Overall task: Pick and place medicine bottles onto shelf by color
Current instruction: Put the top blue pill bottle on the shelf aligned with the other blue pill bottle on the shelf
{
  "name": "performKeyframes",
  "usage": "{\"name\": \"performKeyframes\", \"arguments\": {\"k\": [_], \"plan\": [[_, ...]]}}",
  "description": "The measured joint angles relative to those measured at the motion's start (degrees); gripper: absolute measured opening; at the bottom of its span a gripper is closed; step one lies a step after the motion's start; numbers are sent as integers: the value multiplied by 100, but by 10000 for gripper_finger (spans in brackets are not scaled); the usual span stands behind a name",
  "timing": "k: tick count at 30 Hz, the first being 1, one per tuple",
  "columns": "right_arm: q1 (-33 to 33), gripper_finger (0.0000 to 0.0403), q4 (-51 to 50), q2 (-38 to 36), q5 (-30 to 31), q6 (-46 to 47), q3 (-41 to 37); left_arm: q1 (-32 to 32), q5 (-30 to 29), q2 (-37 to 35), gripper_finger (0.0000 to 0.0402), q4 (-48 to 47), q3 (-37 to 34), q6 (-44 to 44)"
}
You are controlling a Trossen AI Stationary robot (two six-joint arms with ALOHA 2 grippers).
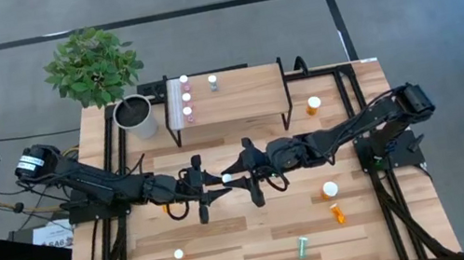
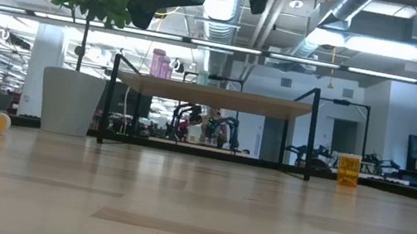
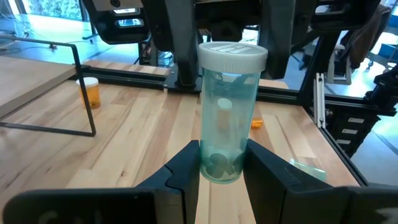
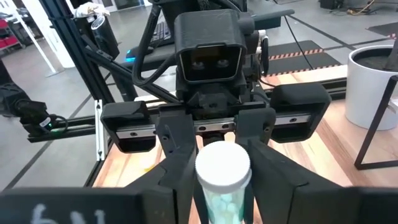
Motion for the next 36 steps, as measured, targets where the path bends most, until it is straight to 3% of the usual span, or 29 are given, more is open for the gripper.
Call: {"name": "performKeyframes", "arguments": {"k": [11, 23, 29, 36], "plan": [[-11, 150, 0, 2, 8, -4, 0, 0, -10, -135, 99, -215, 0, -29], [-292, 151, 0, 2, 12, -137, 0, -110, -741, -713, 214, -1335, 0, -66], [-725, 149, -74, 2, 8, -443, 98, -197, -1312, -1047, 245, -1987, 0, -62], [-1650, 154, -585, -9, -4, -909, 534, -278, -1679, -1553, 240, -2520, -109, -62]]}}
